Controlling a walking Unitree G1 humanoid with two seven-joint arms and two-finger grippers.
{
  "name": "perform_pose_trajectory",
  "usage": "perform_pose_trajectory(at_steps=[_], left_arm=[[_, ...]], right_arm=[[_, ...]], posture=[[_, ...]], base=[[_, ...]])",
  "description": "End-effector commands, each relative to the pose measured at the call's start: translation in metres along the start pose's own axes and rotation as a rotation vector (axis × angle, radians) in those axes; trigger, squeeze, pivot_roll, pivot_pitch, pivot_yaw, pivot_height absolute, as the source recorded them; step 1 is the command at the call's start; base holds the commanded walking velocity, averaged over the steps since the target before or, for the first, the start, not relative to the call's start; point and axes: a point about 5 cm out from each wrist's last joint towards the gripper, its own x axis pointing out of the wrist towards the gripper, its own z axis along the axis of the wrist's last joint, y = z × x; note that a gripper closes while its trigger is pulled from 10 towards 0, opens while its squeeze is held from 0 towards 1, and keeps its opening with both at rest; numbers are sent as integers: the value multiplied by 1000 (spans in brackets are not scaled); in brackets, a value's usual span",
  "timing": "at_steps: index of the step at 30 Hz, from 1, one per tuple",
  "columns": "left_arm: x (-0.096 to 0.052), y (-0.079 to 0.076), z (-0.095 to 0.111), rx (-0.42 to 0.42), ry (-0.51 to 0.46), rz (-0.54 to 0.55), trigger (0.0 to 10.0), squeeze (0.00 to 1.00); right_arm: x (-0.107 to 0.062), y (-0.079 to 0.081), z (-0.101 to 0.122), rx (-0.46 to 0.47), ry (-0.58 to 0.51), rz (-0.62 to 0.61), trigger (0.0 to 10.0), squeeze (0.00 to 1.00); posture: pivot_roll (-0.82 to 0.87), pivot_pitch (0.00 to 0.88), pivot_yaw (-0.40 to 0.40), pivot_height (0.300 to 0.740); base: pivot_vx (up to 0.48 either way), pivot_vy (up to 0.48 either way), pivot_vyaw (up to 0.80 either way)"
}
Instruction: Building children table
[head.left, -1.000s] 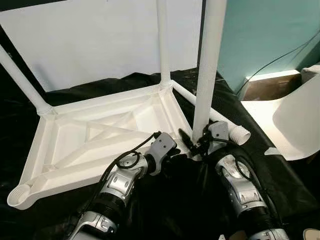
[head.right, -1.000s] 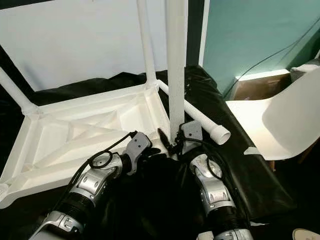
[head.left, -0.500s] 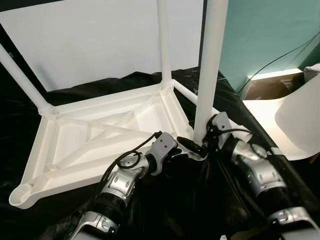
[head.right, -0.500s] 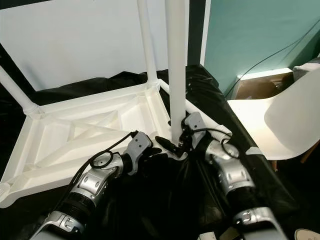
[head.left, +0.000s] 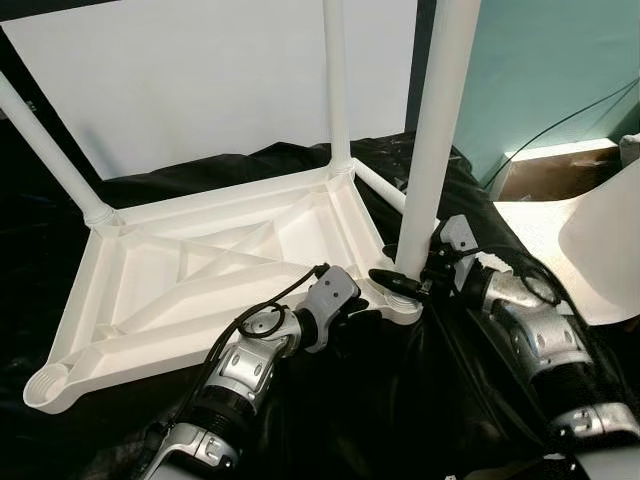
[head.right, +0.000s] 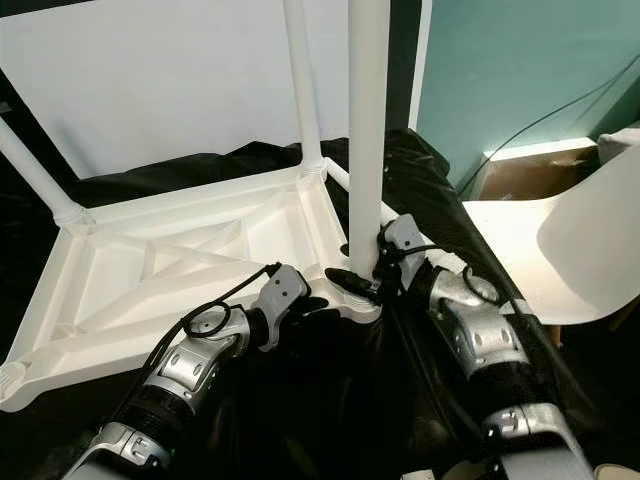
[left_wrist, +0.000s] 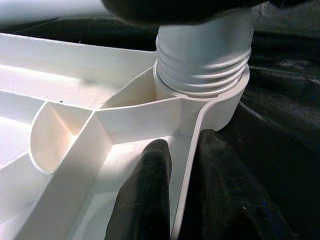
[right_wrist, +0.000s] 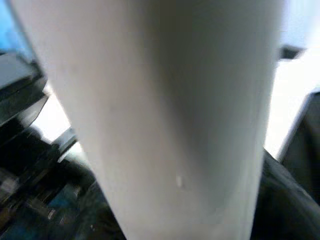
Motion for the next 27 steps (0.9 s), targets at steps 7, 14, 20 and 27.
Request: perform_pose_trajectory(at_steps=[7, 14, 20, 27], left_arm=[[3, -15, -35, -115, 124, -49, 10000, 0], [4, -16, -35, -112, 127, -58, 10000, 0], [6, -16, -33, -112, 122, -58, 10000, 0], [5, -16, -34, -116, 121, -57, 10000, 0]], right_arm=[[-1, 31, -29, 105, -4, -297, 0, 0], [10, 27, -17, 146, -73, -371, 0, 0], [14, 34, -14, 122, -65, -296, 10000, 1000], [15, 41, -8, 144, -60, -51, 10000, 1000]], posture=[[63, 0, 53, 740], [56, 0, 55, 740], [57, 0, 51, 740], [53, 0, 51, 740]], base=[[0, 0, 0], [0, 0, 0], [0, 0, 0], [0, 0, 0]])
